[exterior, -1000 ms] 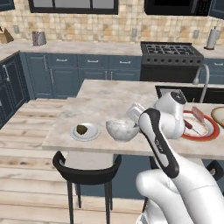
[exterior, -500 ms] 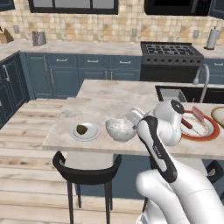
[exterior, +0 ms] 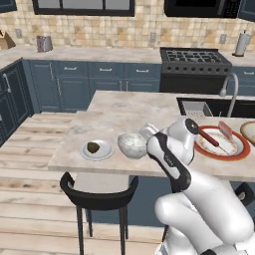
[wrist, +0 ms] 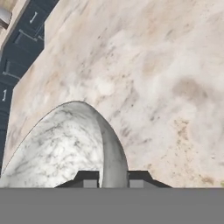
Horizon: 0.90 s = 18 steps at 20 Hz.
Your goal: Take the smaller bowl and place it next to the appetizer plate on the dining counter , and place the larger bowl next to the plate with cooked food.
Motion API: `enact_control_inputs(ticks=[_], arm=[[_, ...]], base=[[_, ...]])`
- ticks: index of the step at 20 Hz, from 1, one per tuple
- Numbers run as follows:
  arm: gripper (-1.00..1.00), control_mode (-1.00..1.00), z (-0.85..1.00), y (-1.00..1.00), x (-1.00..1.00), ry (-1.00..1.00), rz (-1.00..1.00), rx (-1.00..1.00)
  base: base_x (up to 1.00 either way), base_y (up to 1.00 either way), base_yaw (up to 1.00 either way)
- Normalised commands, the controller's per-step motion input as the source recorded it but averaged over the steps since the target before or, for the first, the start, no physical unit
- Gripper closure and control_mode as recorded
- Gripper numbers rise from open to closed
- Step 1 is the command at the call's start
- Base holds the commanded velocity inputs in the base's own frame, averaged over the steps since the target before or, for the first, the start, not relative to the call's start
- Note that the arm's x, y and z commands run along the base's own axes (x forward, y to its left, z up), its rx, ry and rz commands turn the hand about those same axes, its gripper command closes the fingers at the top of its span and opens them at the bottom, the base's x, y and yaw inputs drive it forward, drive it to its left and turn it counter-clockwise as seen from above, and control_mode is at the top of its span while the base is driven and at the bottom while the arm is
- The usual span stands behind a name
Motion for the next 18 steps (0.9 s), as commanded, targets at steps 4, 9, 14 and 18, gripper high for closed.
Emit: enact_control_inputs(ticks=[4, 9, 14, 18], arm=[[1.00, -1.00, -0.28, 0.06, 0.23, 0.00, 0.00, -0.01], [1.00, -1.00, -0.27, 0.14, 0.20, -0.03, 0.00, -0.01], [1.00, -1.00, -0.21, 0.17, 0.35, -0.08, 0.00, 0.00], [-1.00, -1.00, -0.26, 0.06, 0.15, -0.09, 0.00, 0.00]], base=[[0.00, 0.00, 0.00], [0.00, 0.00, 0.00], [0.00, 0.00, 0.00], [0.00, 0.00, 0.00]])
